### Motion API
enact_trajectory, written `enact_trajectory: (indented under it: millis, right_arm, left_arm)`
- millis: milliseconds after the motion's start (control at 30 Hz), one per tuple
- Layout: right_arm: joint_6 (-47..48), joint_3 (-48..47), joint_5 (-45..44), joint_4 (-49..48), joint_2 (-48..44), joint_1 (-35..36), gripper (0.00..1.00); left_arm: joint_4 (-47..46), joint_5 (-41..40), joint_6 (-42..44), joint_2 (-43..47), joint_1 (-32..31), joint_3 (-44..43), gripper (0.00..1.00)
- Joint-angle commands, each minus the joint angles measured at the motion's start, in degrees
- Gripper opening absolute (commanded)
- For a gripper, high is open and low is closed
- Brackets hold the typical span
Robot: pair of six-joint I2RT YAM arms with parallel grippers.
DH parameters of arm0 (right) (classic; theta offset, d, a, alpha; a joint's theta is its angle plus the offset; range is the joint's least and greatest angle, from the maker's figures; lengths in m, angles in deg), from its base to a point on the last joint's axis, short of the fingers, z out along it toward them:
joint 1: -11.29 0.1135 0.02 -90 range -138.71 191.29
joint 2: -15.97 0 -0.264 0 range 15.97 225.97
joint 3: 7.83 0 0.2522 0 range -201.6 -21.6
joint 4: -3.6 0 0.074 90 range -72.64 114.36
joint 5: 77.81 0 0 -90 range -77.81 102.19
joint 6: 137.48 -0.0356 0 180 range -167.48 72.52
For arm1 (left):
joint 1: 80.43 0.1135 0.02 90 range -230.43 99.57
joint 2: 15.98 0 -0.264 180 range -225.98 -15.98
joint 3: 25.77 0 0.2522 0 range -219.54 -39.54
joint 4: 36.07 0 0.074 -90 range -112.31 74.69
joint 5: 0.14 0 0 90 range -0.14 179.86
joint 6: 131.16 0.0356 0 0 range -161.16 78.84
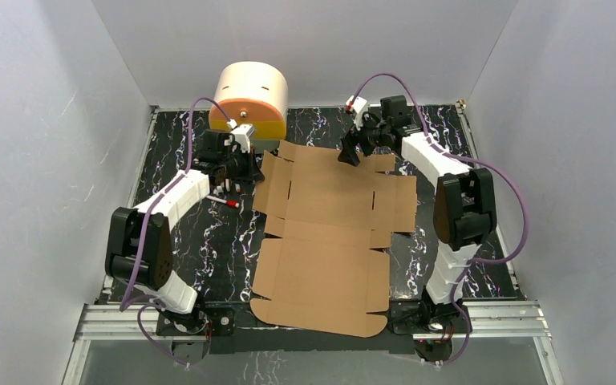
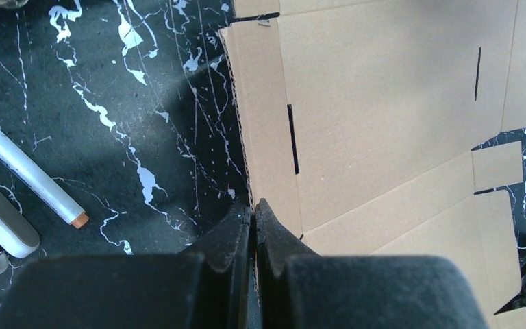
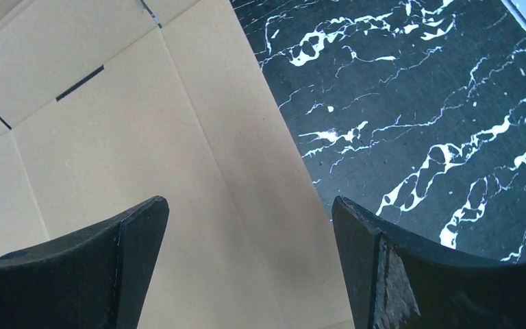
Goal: Fold the paper box
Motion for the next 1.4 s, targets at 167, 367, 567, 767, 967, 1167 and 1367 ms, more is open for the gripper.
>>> enact_trajectory:
  millis: [167, 367, 567, 767, 967, 1167, 1367]
  right_arm:
    - [10.11, -8.75, 8.06, 6.77, 5.02, -3.15, 0.98]
    - [11.71, -11.97, 11.98, 10.09, 8.62, -4.08, 0.95]
    - [12.38, -16.83, 16.65, 16.23, 12.55, -4.17, 0.86]
    - [13.25, -21.06, 19.43, 22.24, 15.58, -4.17, 0.64]
    - [13.76, -20.67, 20.97, 25.31, 14.16, -4.10, 0.45]
    - [14.92, -18.32, 21.96, 26.68, 10.43, -3.63, 0.29]
    - [15.17, -14.87, 20.26, 26.97, 5.20, -2.16, 0.20]
  left_arm:
    - [-3.40, 0.22, 5.18, 6.36, -1.82, 2.78, 0.00]
    - [-5.12, -0.01, 5.64, 8.11, -2.18, 4.41, 0.00]
    - [-5.60, 0.06, 5.47, 8.35, -2.19, 4.67, 0.00]
    - [-5.85, -0.54, 5.06, 8.66, -2.21, 4.95, 0.00]
    - [-8.06, -0.43, 3.80, 9.43, -2.22, 5.92, 0.00]
    - [-9.84, -1.84, 1.45, 10.21, -2.19, 6.79, 0.00]
    - [-12.19, -2.55, -2.07, 10.62, -2.15, 7.96, 0.00]
